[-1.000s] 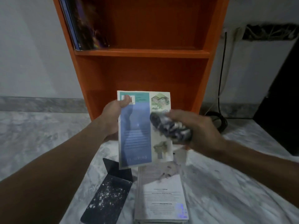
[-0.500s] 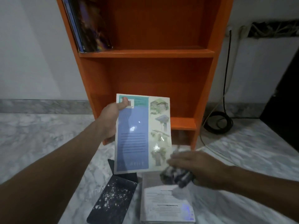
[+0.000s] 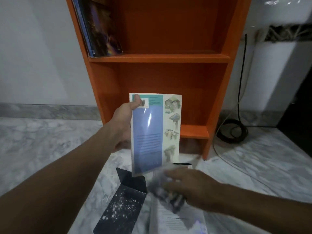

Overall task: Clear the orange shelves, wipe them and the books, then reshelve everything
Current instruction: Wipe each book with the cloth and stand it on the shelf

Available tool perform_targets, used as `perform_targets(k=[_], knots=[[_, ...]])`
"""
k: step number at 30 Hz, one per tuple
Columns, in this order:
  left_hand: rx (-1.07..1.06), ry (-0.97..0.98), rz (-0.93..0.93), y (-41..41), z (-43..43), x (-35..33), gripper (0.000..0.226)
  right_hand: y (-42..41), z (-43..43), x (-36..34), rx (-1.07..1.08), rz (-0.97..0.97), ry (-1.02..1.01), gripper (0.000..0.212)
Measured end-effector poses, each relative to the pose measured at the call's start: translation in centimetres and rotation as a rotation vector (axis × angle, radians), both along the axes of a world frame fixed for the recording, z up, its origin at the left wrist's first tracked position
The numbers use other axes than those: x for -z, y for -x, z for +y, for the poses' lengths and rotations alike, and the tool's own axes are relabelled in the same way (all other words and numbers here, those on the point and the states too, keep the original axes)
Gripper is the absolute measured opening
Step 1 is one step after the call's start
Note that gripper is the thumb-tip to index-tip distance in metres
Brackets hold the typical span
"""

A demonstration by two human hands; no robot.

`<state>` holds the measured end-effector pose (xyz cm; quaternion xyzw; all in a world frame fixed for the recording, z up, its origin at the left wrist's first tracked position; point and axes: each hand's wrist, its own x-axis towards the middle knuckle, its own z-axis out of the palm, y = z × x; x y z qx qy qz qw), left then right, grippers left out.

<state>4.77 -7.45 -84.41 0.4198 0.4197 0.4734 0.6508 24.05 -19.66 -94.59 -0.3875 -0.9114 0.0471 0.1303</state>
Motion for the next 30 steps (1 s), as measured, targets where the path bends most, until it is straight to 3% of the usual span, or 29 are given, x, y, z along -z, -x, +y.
perform_targets(k=[2, 5, 7, 9, 11, 14, 19, 21, 25, 28, 30], knots=[[0.001, 0.000, 0.021, 0.5, 0.1, 0.2, 0.034, -1.0, -1.6, -0.3, 0.029, -0.049, 0.098, 0.045], [0.037, -0.031, 0.034, 0.5, 0.1, 0.4, 0.036, -1.6, 0.1, -5.1, 0.262, 0.340, 0.110, 0.038], [0.077, -0.056, 0.027, 0.1, 0.2, 0.5, 0.045, -1.6, 2.7, -9.7, 0.361, 0.562, -0.099, 0.042], [0.140, -0.056, 0.005, -0.7, 0.0, 0.4, 0.050, -1.0, 5.2, -13.1, 0.429, 0.578, -0.335, 0.054], [0.220, -0.046, -0.034, -1.9, -0.4, -0.2, 0.052, 0.7, 6.9, -13.6, 0.433, 0.569, -0.314, 0.067], [0.236, -0.040, -0.071, -2.5, -0.8, -0.9, 0.056, 2.1, 5.7, -8.7, 0.394, 0.393, -0.247, 0.074], [0.154, -0.034, -0.057, -0.5, -0.5, -0.6, 0.050, 0.1, -0.7, 0.0, -0.087, -0.028, -0.179, 0.032], [0.144, -0.035, -0.022, -0.5, -0.3, -0.5, 0.051, -0.6, -1.0, -1.6, -0.055, 0.072, -0.161, 0.035], [0.153, -0.043, -0.024, -1.0, -0.5, -0.6, 0.059, -1.0, 2.9, -9.0, 0.230, 0.517, -0.324, 0.051], [0.190, -0.035, -0.043, -2.1, -0.7, -1.0, 0.068, 0.6, 6.1, -12.2, 0.425, 0.497, -0.356, 0.067], [0.201, -0.023, -0.120, -2.6, -0.8, -1.7, 0.057, 2.1, 5.6, -9.8, 0.410, 0.421, -0.267, 0.077]])
